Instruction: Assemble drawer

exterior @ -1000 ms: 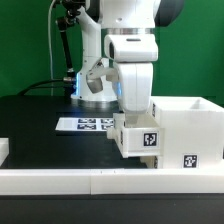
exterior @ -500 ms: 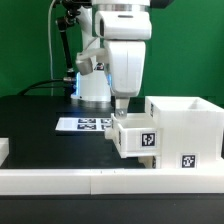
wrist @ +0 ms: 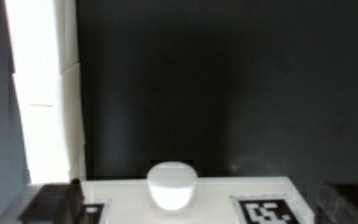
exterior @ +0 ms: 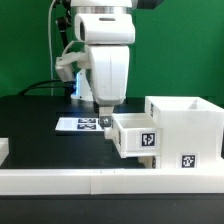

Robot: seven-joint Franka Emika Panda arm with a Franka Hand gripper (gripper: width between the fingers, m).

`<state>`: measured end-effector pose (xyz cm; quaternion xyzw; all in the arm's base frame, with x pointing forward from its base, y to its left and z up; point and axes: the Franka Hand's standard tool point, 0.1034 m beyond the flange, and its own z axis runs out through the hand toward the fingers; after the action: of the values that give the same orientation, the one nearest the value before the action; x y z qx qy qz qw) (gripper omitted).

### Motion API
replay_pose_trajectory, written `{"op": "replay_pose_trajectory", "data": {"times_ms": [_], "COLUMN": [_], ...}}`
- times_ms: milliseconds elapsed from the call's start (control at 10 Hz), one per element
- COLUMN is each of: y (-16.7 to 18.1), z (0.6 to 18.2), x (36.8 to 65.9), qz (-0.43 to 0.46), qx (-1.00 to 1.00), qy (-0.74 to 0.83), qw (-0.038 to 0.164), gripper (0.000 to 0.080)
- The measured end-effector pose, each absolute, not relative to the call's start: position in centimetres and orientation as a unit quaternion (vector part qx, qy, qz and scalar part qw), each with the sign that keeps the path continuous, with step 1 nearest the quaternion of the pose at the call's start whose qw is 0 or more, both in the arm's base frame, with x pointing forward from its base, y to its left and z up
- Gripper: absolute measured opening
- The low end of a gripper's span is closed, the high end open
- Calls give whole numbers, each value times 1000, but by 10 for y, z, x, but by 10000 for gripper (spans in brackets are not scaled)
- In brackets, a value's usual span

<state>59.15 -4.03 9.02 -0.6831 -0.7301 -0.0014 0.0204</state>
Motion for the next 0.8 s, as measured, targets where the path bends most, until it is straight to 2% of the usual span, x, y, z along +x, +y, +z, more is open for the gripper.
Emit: {"op": "replay_pose_trajectory", "data": {"times_ms": [100,200,300,700,800], "y": [-40,-43,-50,-56,-54], "z": [90,86,78,60,59], "x": [591,588,583,588,590], "qz": [-1,-12,-36,-73,-76], "qx": [-683,-674,-680,-697,-703], "qy": [-730,-738,-729,-704,-697], "qw": [21,35,62,115,121], "gripper": [649,649,649,649,649]}}
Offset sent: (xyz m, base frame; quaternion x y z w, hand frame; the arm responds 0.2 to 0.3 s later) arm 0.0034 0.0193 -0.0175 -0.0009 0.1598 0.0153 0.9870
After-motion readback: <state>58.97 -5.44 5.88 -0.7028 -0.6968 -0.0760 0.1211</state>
